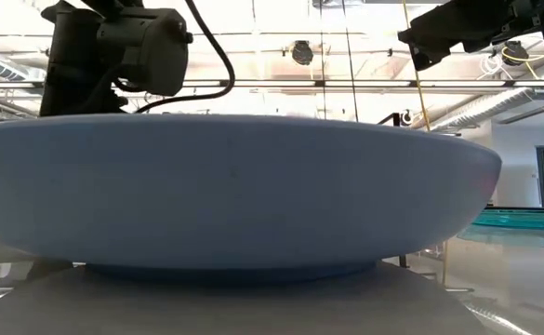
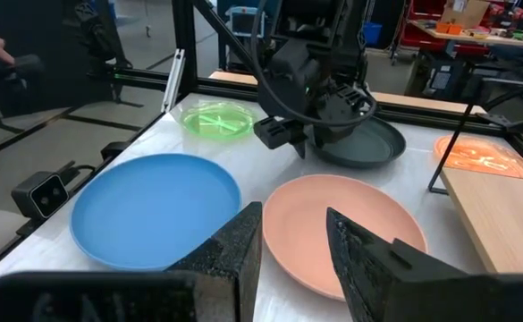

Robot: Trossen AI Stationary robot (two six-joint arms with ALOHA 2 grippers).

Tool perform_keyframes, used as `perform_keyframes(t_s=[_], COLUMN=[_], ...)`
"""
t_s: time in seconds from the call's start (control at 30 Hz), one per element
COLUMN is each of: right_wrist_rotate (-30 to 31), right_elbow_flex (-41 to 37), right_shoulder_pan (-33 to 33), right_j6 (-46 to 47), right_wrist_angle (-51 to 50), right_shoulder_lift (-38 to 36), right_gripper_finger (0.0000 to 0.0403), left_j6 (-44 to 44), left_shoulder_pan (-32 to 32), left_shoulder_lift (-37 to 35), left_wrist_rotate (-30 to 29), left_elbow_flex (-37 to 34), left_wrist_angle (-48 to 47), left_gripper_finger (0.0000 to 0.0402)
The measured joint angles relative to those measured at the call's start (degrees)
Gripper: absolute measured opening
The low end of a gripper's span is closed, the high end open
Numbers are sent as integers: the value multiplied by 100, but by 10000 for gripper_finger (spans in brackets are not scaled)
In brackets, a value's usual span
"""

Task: Place and stack plates onto a shelf
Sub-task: Stack the black plate on the pink plate

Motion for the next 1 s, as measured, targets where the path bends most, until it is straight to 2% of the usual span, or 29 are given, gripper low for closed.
perform_keyframes(t_s=[0.1, 0.2, 0.33, 0.47, 0.63, 0.77, 0.87, 0.93, 1.0], right_wrist_rotate=[-1, -2, -2, 0, -2, 0, 0, 5, 31], right_elbow_flex=[0, 0, 0, 0, 0, 0, 0, 0, 0], right_shoulder_pan=[0, 0, 0, 0, 0, 0, 0, -2, -2], right_j6=[2, 9, 62, 63, 65, 137, 152, 152, 150], right_wrist_angle=[19, 18, 16, 16, 77, 221, 287, 321, 344], right_shoulder_lift=[0, 0, 0, 0, 0, -1, 0, 0, -1], right_gripper_finger=[112, 112, 112, 112, 112, 112, 112, 112, 112], left_j6=[-24, -297, -857, -861, -556, -527, -615, -545, -141], left_shoulder_pan=[0, -4, 90, 202, 285, 270, 188, 115, 50], left_shoulder_lift=[32, 36, 23, 30, 59, 67, 49, 49, 45], left_wrist_rotate=[5, 29, 332, 532, 523, 92, -445, -1106, -2087], left_elbow_flex=[-8, -8, 0, 136, 830, 1849, 2815, 3417, 3983], left_wrist_angle=[44, 42, 4, -257, -1179, -2530, -3253, -3331, -3019], left_gripper_finger=[182, 158, 90, 21, 11, 10, 10, 10, 10])
